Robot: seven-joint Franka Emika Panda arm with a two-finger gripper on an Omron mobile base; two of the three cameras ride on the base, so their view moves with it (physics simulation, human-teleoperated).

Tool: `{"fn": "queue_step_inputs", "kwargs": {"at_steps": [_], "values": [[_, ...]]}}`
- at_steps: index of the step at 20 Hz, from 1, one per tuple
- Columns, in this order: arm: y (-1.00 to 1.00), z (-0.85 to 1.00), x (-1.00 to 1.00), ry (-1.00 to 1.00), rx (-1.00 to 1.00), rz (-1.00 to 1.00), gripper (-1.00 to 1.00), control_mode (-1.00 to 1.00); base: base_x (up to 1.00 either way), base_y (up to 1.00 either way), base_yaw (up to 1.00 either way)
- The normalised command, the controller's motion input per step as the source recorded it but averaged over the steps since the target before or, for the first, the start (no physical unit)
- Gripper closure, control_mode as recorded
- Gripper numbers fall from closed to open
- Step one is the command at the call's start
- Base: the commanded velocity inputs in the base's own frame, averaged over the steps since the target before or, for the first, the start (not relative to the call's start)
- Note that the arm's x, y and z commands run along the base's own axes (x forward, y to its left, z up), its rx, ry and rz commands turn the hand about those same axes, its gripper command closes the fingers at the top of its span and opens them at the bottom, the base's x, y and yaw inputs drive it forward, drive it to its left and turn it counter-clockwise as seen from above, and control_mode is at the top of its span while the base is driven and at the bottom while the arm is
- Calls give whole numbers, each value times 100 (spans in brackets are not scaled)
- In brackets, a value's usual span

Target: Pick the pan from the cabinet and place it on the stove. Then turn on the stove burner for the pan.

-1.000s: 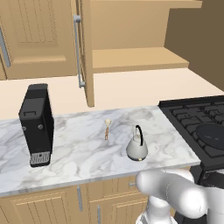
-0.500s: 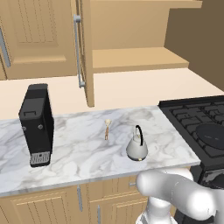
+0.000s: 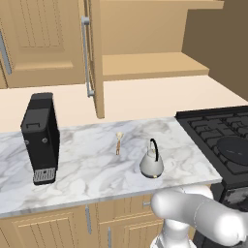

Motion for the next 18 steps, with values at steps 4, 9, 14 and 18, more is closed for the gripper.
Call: {"fn": "queue_step_inputs", "kwargs": {"at_steps": [4,9,14,18], "values": [[0,-21,15,0,0,0,-100,-100,0,0,0],[0,-20,15,0,0,0,-100,-100,0,0,0],[0,-22,9,0,0,0,-100,-100,0,0,0],[-1,-23,9,0,0,0,-100,-100,0,0,0]]}}
